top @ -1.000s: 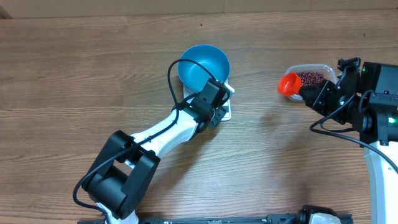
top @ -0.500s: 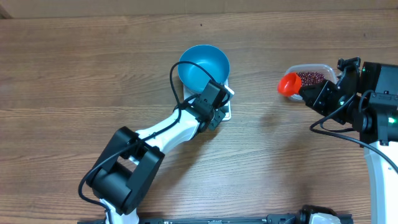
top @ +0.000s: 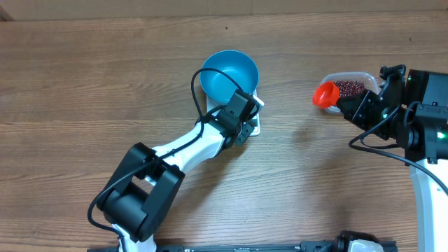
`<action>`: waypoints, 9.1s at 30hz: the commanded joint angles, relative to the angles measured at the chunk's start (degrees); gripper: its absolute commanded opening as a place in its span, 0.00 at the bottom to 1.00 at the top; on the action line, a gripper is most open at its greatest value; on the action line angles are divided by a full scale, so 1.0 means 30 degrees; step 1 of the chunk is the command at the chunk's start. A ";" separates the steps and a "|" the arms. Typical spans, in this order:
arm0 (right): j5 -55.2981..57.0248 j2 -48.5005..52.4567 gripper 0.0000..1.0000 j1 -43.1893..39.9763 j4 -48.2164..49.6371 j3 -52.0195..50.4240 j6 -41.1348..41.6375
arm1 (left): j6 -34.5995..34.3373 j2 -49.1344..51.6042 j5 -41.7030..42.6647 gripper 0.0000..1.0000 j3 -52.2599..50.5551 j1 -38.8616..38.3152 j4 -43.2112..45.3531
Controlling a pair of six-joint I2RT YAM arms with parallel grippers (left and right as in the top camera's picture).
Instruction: Scoop item into bowl and weigh 150g on scale
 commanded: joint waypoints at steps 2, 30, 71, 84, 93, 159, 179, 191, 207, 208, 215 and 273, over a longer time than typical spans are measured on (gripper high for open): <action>0.0138 -0.0124 0.04 -0.0051 0.0051 0.0503 -0.0095 | 0.0364 -0.2106 0.0474 0.04 0.0554 0.0058 -0.0087; 0.0131 -0.0124 0.04 -0.0051 0.0117 0.0503 -0.0168 | -0.1785 -0.7140 0.1749 0.04 0.0554 0.1472 -0.4269; 0.2616 0.1253 0.04 -0.0051 0.2266 0.0510 0.5384 | -0.4087 -0.6863 -0.0138 0.04 0.0561 0.9981 0.0874; 0.2637 0.1486 0.04 -0.0051 0.0466 0.2353 0.2047 | -0.1275 -0.6885 0.0044 0.45 0.1508 0.7927 -0.0248; 0.2630 0.1486 0.04 -0.0051 -0.0058 0.2346 -0.0175 | -0.4911 -0.6878 0.5399 1.00 0.2747 0.1501 -0.6681; 0.2841 0.1486 0.04 -0.0051 0.0160 0.2346 -0.0546 | -0.5064 0.1370 -0.1647 0.04 0.2608 -0.0554 -0.3228; 0.2834 0.1486 0.04 -0.0051 0.0080 0.2346 -0.0597 | -0.5064 0.1370 -0.1639 0.04 0.2586 -0.0554 -0.3060; 0.2834 0.1486 0.04 -0.0051 0.0080 0.2346 -0.0605 | -0.5071 0.1370 -0.1639 0.04 0.2331 -0.0554 -0.2849; 0.2834 0.1486 0.04 -0.0051 -0.0073 0.2346 -0.0605 | -0.5064 0.1377 -0.1639 0.04 0.1763 -0.0554 -0.2565; 0.2834 0.1486 0.04 -0.0051 -0.0102 0.2346 -0.0605 | -0.5064 0.1377 -0.1639 0.04 0.1756 -0.0554 -0.2499; 0.2834 0.1486 0.04 -0.0051 -0.0124 0.2346 -0.0605 | -0.5071 0.1377 -0.1625 0.04 0.1749 -0.0554 -0.2419; 0.2769 0.1486 0.04 -0.0051 0.0168 0.2346 -0.0597 | 0.2004 -0.9231 0.4685 0.85 0.1865 0.5734 -1.0389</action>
